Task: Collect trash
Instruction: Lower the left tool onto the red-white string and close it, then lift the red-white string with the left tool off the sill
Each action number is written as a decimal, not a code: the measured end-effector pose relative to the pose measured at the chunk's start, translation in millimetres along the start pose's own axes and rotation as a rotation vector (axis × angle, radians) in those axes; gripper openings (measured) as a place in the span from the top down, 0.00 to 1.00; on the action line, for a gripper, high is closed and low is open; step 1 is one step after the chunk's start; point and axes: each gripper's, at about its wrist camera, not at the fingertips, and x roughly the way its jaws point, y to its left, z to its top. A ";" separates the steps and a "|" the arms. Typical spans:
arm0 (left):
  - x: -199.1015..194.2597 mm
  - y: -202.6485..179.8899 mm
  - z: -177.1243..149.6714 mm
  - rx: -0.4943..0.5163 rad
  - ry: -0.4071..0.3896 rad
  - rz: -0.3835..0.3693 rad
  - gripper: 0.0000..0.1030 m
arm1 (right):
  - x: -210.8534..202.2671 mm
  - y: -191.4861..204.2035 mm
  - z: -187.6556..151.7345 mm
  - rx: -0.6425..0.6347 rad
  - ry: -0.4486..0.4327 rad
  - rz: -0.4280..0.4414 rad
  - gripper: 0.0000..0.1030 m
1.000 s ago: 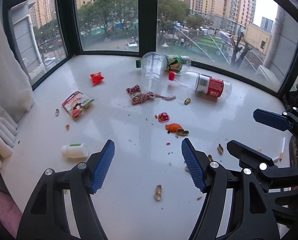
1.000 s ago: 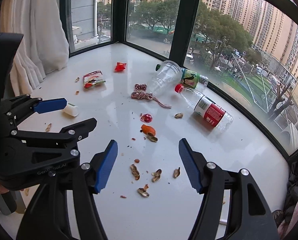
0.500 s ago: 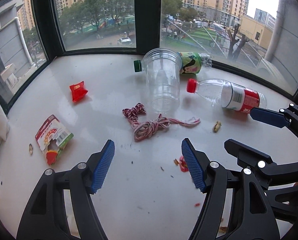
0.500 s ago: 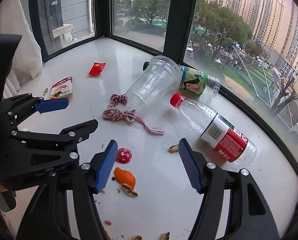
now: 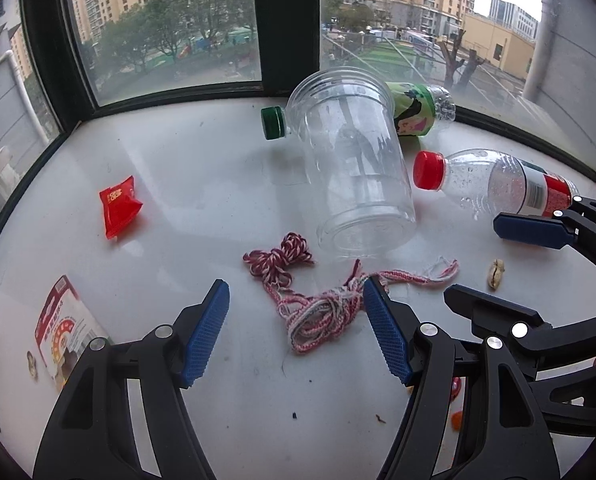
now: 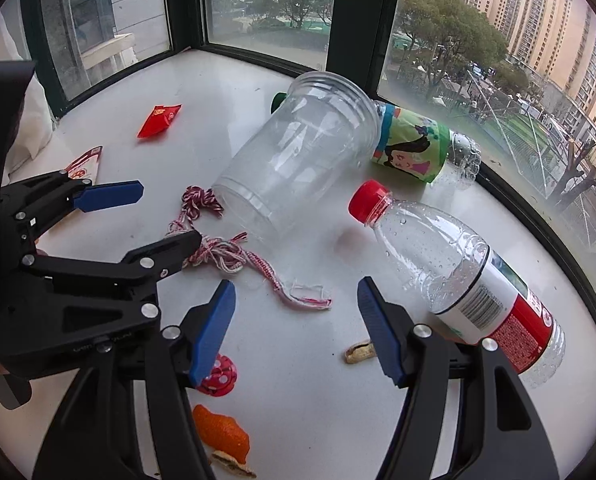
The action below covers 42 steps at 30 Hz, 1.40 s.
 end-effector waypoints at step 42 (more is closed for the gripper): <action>14.0 -18.7 -11.4 0.010 0.005 -0.126 0.81 | 39.8 -6.0 -3.4 -0.008 0.065 0.076 0.56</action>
